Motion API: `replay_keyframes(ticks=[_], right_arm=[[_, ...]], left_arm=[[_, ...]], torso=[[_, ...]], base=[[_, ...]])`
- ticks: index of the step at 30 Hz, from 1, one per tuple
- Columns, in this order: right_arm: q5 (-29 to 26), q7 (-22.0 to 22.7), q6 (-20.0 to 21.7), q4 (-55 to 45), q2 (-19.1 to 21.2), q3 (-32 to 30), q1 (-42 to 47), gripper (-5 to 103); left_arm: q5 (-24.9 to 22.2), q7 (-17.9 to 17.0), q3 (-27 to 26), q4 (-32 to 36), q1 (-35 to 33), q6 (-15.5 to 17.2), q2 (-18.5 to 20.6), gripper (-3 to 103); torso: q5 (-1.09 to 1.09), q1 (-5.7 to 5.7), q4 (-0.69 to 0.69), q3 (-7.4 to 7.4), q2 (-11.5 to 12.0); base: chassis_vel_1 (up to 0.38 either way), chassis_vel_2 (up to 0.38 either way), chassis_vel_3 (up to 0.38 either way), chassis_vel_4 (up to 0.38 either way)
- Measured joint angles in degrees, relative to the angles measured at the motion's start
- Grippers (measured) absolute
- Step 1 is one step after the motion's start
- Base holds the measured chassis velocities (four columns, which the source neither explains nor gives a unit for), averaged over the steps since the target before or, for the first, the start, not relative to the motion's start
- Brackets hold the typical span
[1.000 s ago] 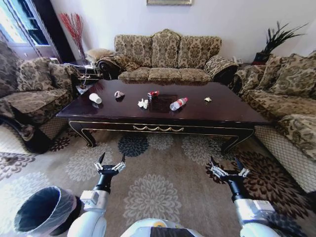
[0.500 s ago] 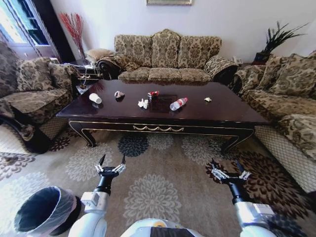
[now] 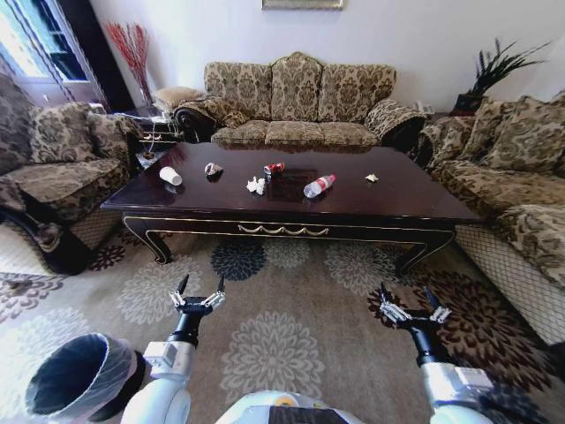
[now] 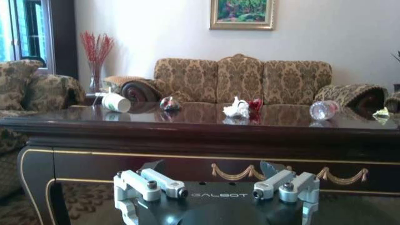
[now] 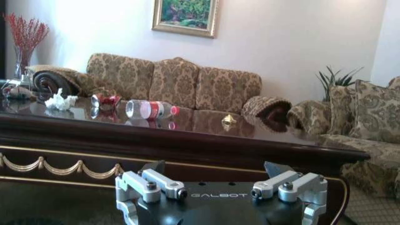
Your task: Move to the front of the table and place the trash on the table into the trash bin.
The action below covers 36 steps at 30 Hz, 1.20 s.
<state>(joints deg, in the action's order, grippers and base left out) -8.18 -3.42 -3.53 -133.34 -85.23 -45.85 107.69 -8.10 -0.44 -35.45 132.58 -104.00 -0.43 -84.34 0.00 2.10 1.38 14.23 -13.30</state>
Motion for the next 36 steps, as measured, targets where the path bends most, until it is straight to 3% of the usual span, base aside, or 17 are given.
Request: replay_keyframes(ticks=[16,21,22,23,24,25,26,30,36], right_arm=[[1.77,0.39,-1.54,0.58,0.27,0.43,0.11,100],[2.23,0.32,-1.49,0.43,0.32,0.57,0.09,100],[2.42,0.24,-1.45,0.56,0.35,0.66,0.06,100],[2.42,0.24,-1.45,0.56,0.35,0.66,0.06,100],[2.59,0.17,-1.46,0.54,0.34,0.62,0.11,100],[2.65,0.14,-1.46,0.54,0.37,0.65,0.12,100],[2.77,0.08,-1.45,0.65,0.38,0.68,0.13,100],[3.06,0.02,-1.5,0.79,0.38,0.73,0.12,100],[2.93,-0.15,-2.17,1.16,0.34,0.89,0.02,100]], left_arm=[[-0.2,0.03,-0.12,-0.13,0.24,0.21,0.03,100],[-0.21,-0.02,-0.06,0.0,0.25,0.18,-0.28,100],[-0.22,-0.05,-0.06,0.04,0.21,0.15,-0.45,100],[-0.22,-0.05,-0.06,0.04,0.21,0.15,-0.45,100],[-0.21,-0.03,-0.07,0.05,0.23,0.13,-0.47,100],[-0.22,-0.03,-0.12,0.04,0.22,0.13,-0.48,100],[-0.24,-0.03,-0.19,0.04,0.22,0.11,-0.47,100],[-0.49,-0.03,-0.22,0.01,0.26,0.11,-0.47,100],[-0.97,-0.12,-0.53,-0.73,0.38,0.11,-0.59,100]], torso=[[0.0,0.01,0.0,0.01,0.0],[-0.1,0.01,-0.03,0.0,-0.02],[0.14,0.05,0.05,0.05,0.03],[0.14,0.05,0.05,0.05,0.03],[-0.08,0.01,-0.04,0.0,0.0],[-0.16,-0.02,0.01,-0.02,-0.02],[0.06,0.0,0.0,0.01,-0.01],[-0.04,-0.02,-0.01,-0.02,-0.01],[0.04,-0.01,0.0,-0.01,0.0]], base=[[0.103,0.083,-0.114,-0.081],[0.349,0.18,-0.349,-0.148],[0.421,0.186,-0.369,-0.156],[0.421,0.186,-0.369,-0.156],[0.357,0.185,-0.369,-0.183],[0.357,0.177,-0.426,-0.183],[0.466,0.177,-0.496,-0.193],[0.463,0.209,-0.482,-0.219],[0.484,0.277,-0.484,-0.262]])
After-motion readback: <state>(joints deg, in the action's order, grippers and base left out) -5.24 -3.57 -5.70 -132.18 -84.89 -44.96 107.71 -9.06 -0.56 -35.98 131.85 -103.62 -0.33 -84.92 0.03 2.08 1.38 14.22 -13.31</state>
